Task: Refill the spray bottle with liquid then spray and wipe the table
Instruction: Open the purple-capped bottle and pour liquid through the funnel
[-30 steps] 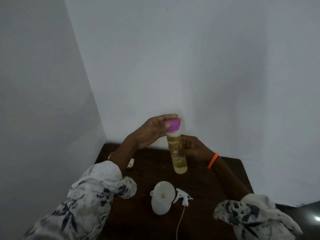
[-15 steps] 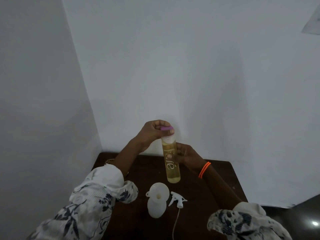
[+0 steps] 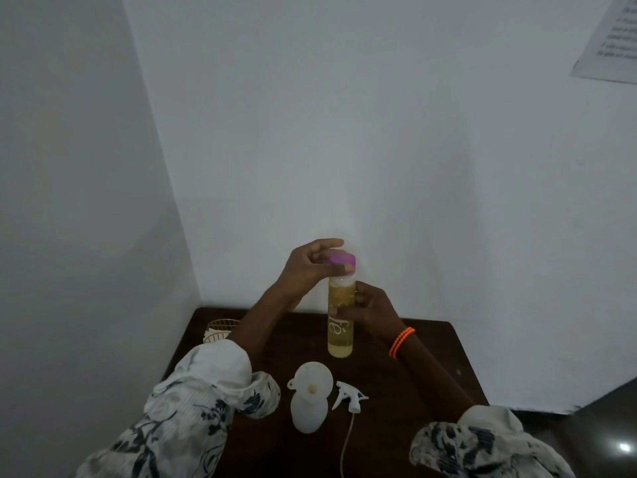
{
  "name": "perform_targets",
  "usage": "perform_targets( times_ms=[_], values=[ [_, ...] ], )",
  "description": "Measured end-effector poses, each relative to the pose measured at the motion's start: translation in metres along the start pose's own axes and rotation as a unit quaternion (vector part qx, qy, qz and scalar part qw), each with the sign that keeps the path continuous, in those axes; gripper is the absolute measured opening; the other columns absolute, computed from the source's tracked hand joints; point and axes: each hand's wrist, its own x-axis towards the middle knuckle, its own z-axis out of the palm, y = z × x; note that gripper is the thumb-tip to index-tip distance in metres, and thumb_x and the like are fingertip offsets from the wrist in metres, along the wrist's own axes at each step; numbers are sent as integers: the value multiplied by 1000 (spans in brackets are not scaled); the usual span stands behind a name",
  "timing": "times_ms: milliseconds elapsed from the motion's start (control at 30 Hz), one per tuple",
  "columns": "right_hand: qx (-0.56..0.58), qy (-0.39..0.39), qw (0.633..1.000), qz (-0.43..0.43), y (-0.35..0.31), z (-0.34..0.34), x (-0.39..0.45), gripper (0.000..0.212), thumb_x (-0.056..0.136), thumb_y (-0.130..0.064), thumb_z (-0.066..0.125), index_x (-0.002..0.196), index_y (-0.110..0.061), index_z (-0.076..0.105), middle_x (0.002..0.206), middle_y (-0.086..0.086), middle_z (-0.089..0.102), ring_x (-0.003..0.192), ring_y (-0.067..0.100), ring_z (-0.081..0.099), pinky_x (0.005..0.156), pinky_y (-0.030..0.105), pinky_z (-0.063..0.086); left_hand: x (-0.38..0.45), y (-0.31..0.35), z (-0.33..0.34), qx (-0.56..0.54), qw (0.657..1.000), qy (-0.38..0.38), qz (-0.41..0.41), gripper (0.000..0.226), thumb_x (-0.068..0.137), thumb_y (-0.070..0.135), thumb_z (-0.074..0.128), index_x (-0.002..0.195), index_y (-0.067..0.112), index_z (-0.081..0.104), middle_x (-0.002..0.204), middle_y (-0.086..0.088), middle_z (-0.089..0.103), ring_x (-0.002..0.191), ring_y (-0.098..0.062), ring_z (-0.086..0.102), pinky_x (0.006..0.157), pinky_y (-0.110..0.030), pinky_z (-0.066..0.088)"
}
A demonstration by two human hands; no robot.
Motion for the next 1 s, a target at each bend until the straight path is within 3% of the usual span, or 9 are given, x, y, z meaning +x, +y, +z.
perform_targets(
  times_ms=[67,133,233,300,467,600,700,900,1000],
  values=[
    [-28,-2,1000,-7,0,1,-1,43,72,-6,86,112,-8,70,101,6,78,94,19,75,83,33,60,-3,2,7,47,998,44,2,54,70,24,93,119,20,68,98,0,67,93,-16,66,77,-25,57],
    [-44,-3,999,-12,0,2,-1,45,70,-13,88,111,-10,71,100,4,78,94,18,75,84,34,60,-3,3,13,85,995,46,4,57,74,32,90,124,23,63,103,2,60,95,-13,61,74,-22,55],
    [-42,5,999,-7,1,3,-2,41,71,-10,87,109,-9,71,98,5,78,92,18,75,81,31,60,-2,2,18,77,997,-27,-6,72,79,34,83,144,29,51,139,2,56,124,-14,57,99,-32,54],
    [-30,17,999,-1,0,3,-3,40,71,-4,86,108,-6,70,97,7,78,90,20,75,77,29,59,-2,3,18,35,997,-72,-12,73,79,23,76,147,27,50,145,0,56,131,-16,55,107,-35,50],
    [-36,8,999,2,-1,0,-4,47,67,-10,90,109,-10,72,98,4,78,92,19,75,83,35,61,-5,3,9,42,997,-50,30,63,80,5,73,139,22,60,124,-2,72,117,-25,66,97,-38,58],
    [-54,6,998,-7,-4,5,-5,46,64,-17,92,106,-13,74,95,0,79,90,15,76,81,31,61,-4,0,20,130,987,87,44,50,72,36,90,117,30,71,94,5,70,93,-16,69,82,-29,61],
    [-58,6,998,-13,-7,10,-4,42,66,-16,90,105,-12,73,95,0,79,89,14,75,78,24,60,-2,4,28,170,980,101,33,42,75,49,85,108,29,69,90,10,59,87,-12,61,77,-27,57],
    [-23,31,999,5,-4,6,0,39,70,-6,87,106,-7,72,95,6,78,89,20,76,77,28,60,2,5,5,25,994,-103,-1,50,85,1,67,132,19,65,132,-4,65,123,-22,59,93,-29,55],
    [-33,27,999,6,-4,3,3,43,68,-9,88,108,-10,72,97,3,78,90,18,75,79,31,61,0,4,1,42,998,-44,15,48,79,5,82,124,19,70,124,-1,70,116,-23,64,90,-31,58]
  ],
)
